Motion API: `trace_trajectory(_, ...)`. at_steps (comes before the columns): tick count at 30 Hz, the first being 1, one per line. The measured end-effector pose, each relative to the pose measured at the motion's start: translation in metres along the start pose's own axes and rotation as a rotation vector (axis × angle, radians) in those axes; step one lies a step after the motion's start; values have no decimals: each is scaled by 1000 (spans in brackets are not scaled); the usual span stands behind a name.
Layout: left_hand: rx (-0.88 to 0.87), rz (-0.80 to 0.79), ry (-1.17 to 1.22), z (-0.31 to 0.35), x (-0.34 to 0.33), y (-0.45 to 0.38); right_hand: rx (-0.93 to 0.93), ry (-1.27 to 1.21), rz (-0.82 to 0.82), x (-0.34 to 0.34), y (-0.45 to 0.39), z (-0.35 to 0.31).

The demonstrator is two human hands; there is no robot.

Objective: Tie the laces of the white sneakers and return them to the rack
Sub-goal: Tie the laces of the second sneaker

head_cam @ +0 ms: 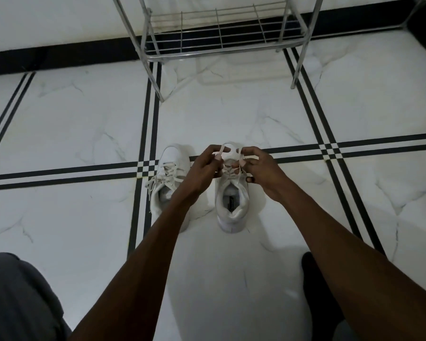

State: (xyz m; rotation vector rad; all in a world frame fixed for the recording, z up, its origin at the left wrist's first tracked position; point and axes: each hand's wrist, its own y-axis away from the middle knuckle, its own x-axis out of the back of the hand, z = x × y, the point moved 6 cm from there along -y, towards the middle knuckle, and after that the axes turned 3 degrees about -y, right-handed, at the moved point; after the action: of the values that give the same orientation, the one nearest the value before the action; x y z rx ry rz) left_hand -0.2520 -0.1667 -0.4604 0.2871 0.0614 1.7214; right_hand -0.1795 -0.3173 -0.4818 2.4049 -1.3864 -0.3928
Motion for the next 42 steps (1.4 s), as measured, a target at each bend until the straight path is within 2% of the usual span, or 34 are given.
trace_trajectory(3, -32, -4, -77, -1, 5, -2, -62, -76, 113, 5, -2, 3)
trace_trajectory(8, -94, -32, -253, 2, 1, -10, -18, -90, 111, -1, -4, 0)
trace_trajectory(12, -41, 13, -289, -2, 4, -14, 20, 22, 17, -7, -9, -1)
trace_trajectory(16, 13, 48, -298, -9, 3, -19, 43, 31, -132, -14, -7, -5)
trace_trajectory(18, 19, 24, -332, -9, -1, -18, 47, 9, -62, -14, -10, -4)
trace_trajectory(21, 23, 21, -229, -6, -1, -15, -13, -73, 108, -11, -15, 2)
trace_trajectory(24, 58, 69, -78, -12, 7, -11, -21, -146, 100, -13, -16, 5)
trace_trajectory(26, 106, 99, -3, -20, 14, -9, 49, -50, 5, -13, -12, -3)
trace_trajectory(29, 156, 127, 42, -25, 17, -7, 174, 353, -127, -11, -6, -22)
trace_trajectory(32, 132, 123, 55, -21, 13, -5, 298, 730, -65, -9, -6, -35)
trace_trajectory(34, 111, 129, 60, -17, 12, -4, 416, 801, 20, -12, -3, -40)
trace_trajectory(37, 147, 103, 83, -14, 9, 1, 512, 753, 141, -13, 3, -39)
trace_trajectory(39, 146, 67, 34, -14, 5, 2, 449, 619, 210, -12, 3, -32)
trace_trajectory(42, 90, 19, -86, -12, 0, -1, 268, 351, 226, -9, -2, -20)
